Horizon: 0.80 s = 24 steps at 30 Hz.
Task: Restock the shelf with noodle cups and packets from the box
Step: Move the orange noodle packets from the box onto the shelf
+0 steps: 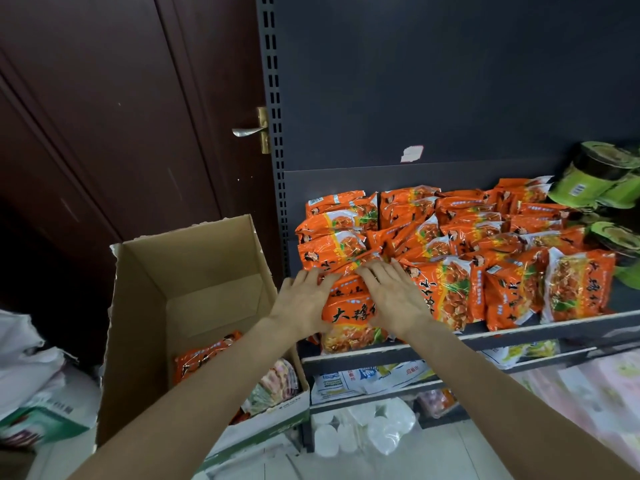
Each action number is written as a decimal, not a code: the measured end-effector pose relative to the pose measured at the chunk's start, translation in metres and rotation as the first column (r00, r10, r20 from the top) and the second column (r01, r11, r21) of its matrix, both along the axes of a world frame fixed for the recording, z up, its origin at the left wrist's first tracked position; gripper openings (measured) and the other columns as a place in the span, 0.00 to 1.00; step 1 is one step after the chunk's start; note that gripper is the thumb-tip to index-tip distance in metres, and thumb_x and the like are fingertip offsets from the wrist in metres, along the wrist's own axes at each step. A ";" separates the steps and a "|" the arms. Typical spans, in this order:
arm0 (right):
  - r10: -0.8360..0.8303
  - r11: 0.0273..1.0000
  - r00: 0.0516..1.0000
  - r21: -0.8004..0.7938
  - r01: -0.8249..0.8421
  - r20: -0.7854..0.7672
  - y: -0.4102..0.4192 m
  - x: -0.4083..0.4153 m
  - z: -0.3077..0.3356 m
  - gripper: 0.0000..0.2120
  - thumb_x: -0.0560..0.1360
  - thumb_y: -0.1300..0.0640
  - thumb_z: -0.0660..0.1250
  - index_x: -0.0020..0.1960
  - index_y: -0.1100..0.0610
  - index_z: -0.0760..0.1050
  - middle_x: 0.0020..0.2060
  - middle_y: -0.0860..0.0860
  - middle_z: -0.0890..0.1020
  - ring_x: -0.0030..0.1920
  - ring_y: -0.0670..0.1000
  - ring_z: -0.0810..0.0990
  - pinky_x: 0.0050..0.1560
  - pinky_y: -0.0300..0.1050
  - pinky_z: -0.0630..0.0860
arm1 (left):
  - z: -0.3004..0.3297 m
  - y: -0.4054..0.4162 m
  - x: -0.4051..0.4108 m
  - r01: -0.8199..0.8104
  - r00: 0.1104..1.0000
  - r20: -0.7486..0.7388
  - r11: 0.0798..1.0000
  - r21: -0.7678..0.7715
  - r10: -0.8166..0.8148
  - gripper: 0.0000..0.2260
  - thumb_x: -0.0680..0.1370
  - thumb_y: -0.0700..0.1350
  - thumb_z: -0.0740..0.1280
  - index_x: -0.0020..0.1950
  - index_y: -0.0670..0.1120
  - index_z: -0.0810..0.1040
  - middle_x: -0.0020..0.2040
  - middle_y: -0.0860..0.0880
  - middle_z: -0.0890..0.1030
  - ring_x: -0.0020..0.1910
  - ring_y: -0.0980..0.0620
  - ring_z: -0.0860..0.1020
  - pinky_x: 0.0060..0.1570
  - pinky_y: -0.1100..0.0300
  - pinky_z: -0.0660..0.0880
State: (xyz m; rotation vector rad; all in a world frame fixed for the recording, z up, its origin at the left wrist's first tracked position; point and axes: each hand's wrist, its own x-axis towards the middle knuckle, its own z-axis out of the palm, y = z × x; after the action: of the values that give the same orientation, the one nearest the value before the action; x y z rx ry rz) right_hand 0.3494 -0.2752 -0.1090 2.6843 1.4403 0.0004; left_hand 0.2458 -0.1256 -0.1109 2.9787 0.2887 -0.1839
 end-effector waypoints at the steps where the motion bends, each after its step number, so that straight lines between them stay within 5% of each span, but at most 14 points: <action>1: 0.009 1.000 1.000 0.000 -0.009 0.010 0.001 0.000 -0.001 0.44 0.67 0.50 0.74 0.74 0.54 0.53 0.69 0.52 0.62 0.73 0.53 0.57 0.75 0.50 0.39 | -0.002 -0.001 0.001 -0.013 1.000 0.014 1.000 0.022 0.012 0.41 0.70 0.54 0.72 0.75 0.52 0.52 0.71 0.46 0.62 0.69 0.45 0.62 0.65 0.47 0.63; 9: -0.007 0.997 0.986 0.071 -0.005 0.164 0.014 0.012 -0.007 0.35 0.67 0.54 0.75 0.69 0.59 0.62 0.61 0.56 0.71 0.65 0.56 0.69 0.72 0.48 0.38 | 0.001 -0.007 0.020 -0.145 0.981 0.140 0.986 0.079 0.133 0.31 0.74 0.47 0.68 0.73 0.52 0.57 0.68 0.45 0.65 0.66 0.45 0.67 0.63 0.49 0.65; 17: 0.018 0.994 0.997 0.107 -0.026 0.079 0.011 0.018 -0.005 0.40 0.66 0.51 0.76 0.70 0.60 0.60 0.65 0.57 0.67 0.68 0.57 0.65 0.74 0.50 0.41 | 0.001 -0.008 0.011 -0.190 0.973 0.128 0.982 -0.023 0.191 0.37 0.71 0.53 0.71 0.75 0.55 0.54 0.70 0.48 0.62 0.68 0.46 0.63 0.65 0.49 0.62; 20: 0.061 0.979 0.997 0.196 -0.050 -0.053 0.009 0.011 0.004 0.40 0.67 0.50 0.75 0.72 0.58 0.59 0.69 0.56 0.63 0.71 0.56 0.60 0.74 0.49 0.52 | 0.007 -0.005 -0.005 -0.211 0.959 0.182 0.976 -0.058 0.218 0.33 0.73 0.54 0.69 0.74 0.54 0.57 0.70 0.49 0.64 0.68 0.48 0.64 0.64 0.51 0.63; 24: 0.172 0.926 0.968 0.365 -0.096 -0.182 0.021 -0.015 0.020 0.25 0.74 0.54 0.67 0.69 0.53 0.64 0.65 0.49 0.65 0.65 0.49 0.63 0.62 0.42 0.67 | 0.018 0.010 -0.041 -0.305 0.903 0.274 0.943 -0.132 0.330 0.22 0.76 0.48 0.65 0.70 0.52 0.66 0.65 0.50 0.70 0.64 0.49 0.67 0.60 0.53 0.66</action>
State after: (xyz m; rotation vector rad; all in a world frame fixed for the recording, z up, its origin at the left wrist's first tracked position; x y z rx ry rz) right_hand 0.3343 -0.2540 -0.0892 2.9322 1.8488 -0.0170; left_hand 0.2048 -0.1156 -0.0930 2.7676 0.6999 0.2726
